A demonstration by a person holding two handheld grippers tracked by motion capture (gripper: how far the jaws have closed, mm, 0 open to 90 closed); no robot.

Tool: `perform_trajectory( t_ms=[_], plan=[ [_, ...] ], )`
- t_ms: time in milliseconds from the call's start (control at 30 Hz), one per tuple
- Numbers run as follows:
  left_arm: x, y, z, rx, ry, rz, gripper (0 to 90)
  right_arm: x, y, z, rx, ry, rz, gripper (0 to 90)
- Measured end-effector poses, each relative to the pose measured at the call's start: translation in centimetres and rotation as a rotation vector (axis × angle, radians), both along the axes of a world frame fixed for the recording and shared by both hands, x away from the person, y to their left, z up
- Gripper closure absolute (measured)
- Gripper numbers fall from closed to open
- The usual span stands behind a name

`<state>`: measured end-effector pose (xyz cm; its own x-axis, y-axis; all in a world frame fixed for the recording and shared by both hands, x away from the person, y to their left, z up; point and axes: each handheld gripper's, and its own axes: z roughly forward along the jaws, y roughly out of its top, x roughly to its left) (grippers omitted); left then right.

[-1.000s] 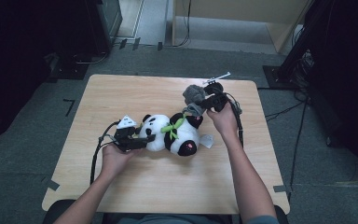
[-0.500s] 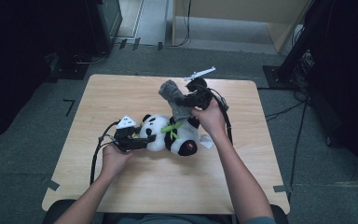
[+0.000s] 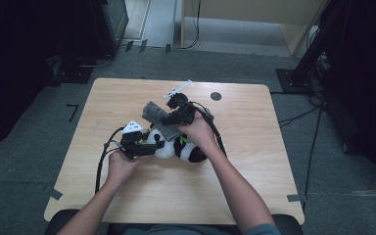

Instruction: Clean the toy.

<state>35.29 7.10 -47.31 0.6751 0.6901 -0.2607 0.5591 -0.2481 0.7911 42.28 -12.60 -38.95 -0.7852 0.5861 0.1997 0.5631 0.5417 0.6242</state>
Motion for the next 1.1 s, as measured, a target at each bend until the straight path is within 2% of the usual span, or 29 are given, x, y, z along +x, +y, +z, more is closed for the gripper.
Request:
perform_trajectory(
  t_ms=[267,433,600,867,1100],
  plan=[
    [-0.1,-0.2,0.0,0.029,-0.012,-0.001,29.5,0.0,-0.9,-1.0,0.027,0.027,0.0,79.5],
    [-0.2,-0.3,0.1,0.048,-0.009,0.003,32.6,-0.1,-1.7,-0.9,0.01,0.022,-0.002,79.5],
    [-0.3,-0.3,0.1,0.053,-0.011,0.003,34.5,-0.3,-3.3,-0.9,-0.003,0.029,-0.026,79.5],
    [-0.3,-0.5,0.2,0.062,-0.007,0.008,36.0,-1.3,-5.2,-0.9,0.018,0.007,-0.029,79.5],
    [-0.3,-0.5,0.3,0.061,0.005,0.01,36.8,-2.2,-6.7,-0.9,0.069,-0.01,-0.05,79.5]
  ],
)
